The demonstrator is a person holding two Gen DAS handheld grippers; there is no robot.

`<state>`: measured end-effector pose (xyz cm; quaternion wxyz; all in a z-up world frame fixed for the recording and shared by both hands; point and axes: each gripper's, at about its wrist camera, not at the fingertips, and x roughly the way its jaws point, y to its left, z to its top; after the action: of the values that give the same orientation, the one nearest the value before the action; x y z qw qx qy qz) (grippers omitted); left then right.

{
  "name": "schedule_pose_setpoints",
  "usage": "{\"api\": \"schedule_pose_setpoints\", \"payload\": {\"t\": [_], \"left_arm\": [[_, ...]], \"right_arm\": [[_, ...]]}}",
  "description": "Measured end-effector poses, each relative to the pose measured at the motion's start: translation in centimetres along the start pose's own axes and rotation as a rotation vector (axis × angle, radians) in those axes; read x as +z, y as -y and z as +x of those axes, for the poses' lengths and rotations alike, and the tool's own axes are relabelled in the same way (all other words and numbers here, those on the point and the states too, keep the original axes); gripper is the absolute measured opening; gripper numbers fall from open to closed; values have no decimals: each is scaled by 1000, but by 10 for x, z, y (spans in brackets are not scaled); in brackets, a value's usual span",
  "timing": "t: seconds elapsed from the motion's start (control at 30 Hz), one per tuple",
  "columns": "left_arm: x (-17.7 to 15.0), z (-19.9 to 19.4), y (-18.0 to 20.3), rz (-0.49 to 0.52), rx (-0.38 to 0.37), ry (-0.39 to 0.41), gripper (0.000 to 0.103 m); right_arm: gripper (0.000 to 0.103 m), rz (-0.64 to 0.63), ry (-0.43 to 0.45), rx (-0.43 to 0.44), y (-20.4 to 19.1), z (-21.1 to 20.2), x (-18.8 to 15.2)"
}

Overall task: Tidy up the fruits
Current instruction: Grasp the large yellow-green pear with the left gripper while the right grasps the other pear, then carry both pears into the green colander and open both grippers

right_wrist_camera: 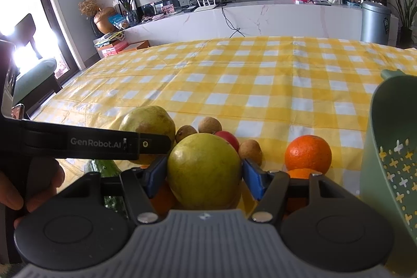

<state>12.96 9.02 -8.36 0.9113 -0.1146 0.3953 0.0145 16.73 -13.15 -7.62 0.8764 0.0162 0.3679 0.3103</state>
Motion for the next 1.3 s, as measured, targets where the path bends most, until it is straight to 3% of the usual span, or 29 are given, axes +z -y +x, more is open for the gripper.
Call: {"api": "schedule_pose_setpoints", "payload": {"t": [0.47, 0.87, 1.1, 1.3], "left_arm": [[1, -59, 21, -13, -39, 110, 74], [14, -99, 91, 75, -124, 154, 74], [21, -90, 150, 192, -187, 116, 74], [18, -64, 199, 309, -238, 24, 74]], "right_arm": [[61, -17, 100, -2, -7, -45, 7], [61, 32, 182, -81, 33, -128, 23], [61, 2, 156, -187, 81, -167, 30], [61, -76, 43, -228, 123, -175, 32]]}}
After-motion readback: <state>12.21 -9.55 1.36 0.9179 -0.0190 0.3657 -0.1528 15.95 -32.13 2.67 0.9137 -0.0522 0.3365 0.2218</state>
